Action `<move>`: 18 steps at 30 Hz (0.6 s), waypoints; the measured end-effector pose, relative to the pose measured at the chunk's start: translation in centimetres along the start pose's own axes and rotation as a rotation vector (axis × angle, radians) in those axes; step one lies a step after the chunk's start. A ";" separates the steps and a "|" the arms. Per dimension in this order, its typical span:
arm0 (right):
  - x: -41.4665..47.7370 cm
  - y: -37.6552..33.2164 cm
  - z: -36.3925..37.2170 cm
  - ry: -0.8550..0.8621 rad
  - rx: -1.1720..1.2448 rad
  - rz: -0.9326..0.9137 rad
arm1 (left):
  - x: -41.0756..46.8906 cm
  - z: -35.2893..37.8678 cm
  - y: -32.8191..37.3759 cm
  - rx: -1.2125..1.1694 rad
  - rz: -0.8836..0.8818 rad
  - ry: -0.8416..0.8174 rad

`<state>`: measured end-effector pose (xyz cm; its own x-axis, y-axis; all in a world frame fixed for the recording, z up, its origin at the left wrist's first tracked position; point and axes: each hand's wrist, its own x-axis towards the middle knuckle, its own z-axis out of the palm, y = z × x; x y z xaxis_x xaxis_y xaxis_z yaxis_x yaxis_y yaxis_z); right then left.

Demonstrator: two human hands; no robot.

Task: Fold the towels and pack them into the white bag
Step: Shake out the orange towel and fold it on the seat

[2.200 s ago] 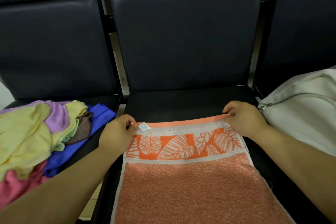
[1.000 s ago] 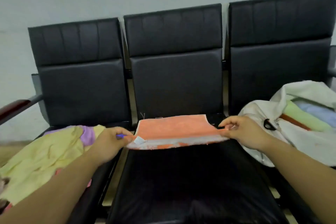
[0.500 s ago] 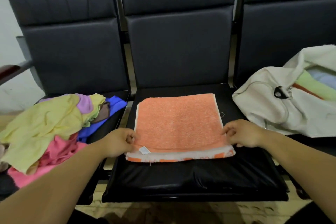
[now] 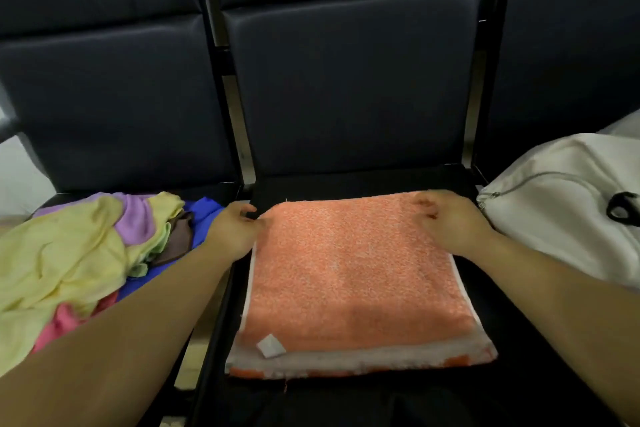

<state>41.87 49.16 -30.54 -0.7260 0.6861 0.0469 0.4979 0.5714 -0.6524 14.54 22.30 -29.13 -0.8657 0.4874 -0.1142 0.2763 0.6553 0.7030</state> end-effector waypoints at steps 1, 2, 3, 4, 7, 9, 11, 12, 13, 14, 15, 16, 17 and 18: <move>0.5 0.3 0.3 -0.015 -0.025 -0.029 | 0.9 0.4 0.3 -0.039 -0.016 0.013; 0.9 0.7 0.7 -0.031 -0.056 -0.048 | 1.7 0.8 0.4 -0.084 -0.031 0.015; 1.2 1.1 1.0 -0.036 -0.090 -0.064 | 2.2 1.1 0.6 -0.138 -0.045 0.010; 1.5 1.5 1.3 -0.029 -0.128 -0.077 | 2.4 1.2 0.8 -0.201 -0.065 0.005; 2.0 1.9 1.6 -0.010 -0.160 -0.074 | 2.6 1.3 1.0 -0.410 -0.108 -0.039; 2.1 1.8 1.6 -0.017 -0.141 -0.060 | 2.4 1.1 1.3 -0.556 -0.137 -0.079; 2.1 1.6 1.5 -0.027 -0.151 -0.056 | 2.2 1.1 1.3 -0.662 -0.154 -0.052; 2.1 1.5 1.5 -0.032 -0.157 -0.051 | 2.2 1.2 1.2 -0.665 -0.140 -0.014; 2.0 1.5 1.4 -0.037 -0.159 -0.047 | 2.1 1.4 1.0 -0.641 -0.112 0.028; 2.0 1.5 1.4 -0.041 -0.158 -0.048 | 1.9 1.5 1.0 -0.596 -0.081 0.065; 1.9 1.5 1.3 -0.045 -0.155 -0.051 | 1.8 1.7 0.9 -0.537 -0.044 0.097; 1.9 1.5 1.2 -0.050 -0.151 -0.053 | 1.7 1.8 0.9 -0.464 -0.009 0.118; 1.9 1.5 1.1 -0.057 -0.146 -0.052 | 1.7 2.0 0.7 -0.378 0.027 0.134; 1.9 1.5 1.1 -0.061 -0.141 -0.051 | 1.7 2.1 0.7 -0.284 0.059 0.143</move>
<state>40.76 50.85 -32.24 -0.7775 0.6282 0.0287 0.5179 0.6656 -0.5374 14.14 24.74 -30.31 -0.9070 0.4208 0.0182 0.2176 0.4310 0.8757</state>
